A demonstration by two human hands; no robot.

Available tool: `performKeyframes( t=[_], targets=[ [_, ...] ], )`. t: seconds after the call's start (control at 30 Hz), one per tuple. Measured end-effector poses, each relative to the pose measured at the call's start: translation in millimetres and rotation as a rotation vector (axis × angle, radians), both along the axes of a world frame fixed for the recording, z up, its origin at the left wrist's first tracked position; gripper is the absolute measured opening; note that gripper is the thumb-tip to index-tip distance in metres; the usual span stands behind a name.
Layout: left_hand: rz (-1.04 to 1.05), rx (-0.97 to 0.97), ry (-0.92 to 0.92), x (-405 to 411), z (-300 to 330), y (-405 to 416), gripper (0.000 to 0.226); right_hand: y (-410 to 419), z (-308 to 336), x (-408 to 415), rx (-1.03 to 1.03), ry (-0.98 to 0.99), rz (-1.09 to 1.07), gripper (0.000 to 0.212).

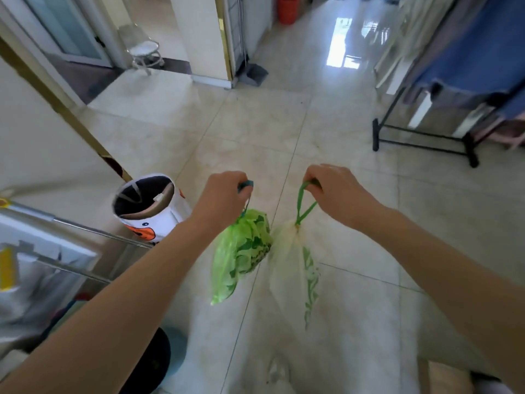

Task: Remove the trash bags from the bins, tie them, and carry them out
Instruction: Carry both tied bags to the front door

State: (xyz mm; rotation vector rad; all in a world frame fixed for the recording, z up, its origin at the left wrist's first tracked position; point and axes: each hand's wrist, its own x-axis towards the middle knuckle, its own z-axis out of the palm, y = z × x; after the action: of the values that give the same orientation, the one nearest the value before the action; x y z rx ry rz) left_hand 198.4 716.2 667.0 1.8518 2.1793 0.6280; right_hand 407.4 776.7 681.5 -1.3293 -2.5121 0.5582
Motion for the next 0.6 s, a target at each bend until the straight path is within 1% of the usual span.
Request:
performKeyframes(
  t=[0.13,0.27,0.4,0.6],
  targets=[
    [-0.076,0.055,-0.061,43,13,15,0.015,-13,13,58,0.022,0.071,-0.126,0.012],
    [-0.189,0.05,-0.138,95,10,26,0.012,-18,11,111,0.02,0.122,-0.248,0.011],
    [-0.276,0.026,-0.239,150,5,47,0.012,-11,2,161,0.007,0.105,-0.384,0.011],
    [-0.413,-0.023,-0.288,230,-8,113,0.009,28,2,241,-0.02,0.03,-0.572,0.013]
  ],
)
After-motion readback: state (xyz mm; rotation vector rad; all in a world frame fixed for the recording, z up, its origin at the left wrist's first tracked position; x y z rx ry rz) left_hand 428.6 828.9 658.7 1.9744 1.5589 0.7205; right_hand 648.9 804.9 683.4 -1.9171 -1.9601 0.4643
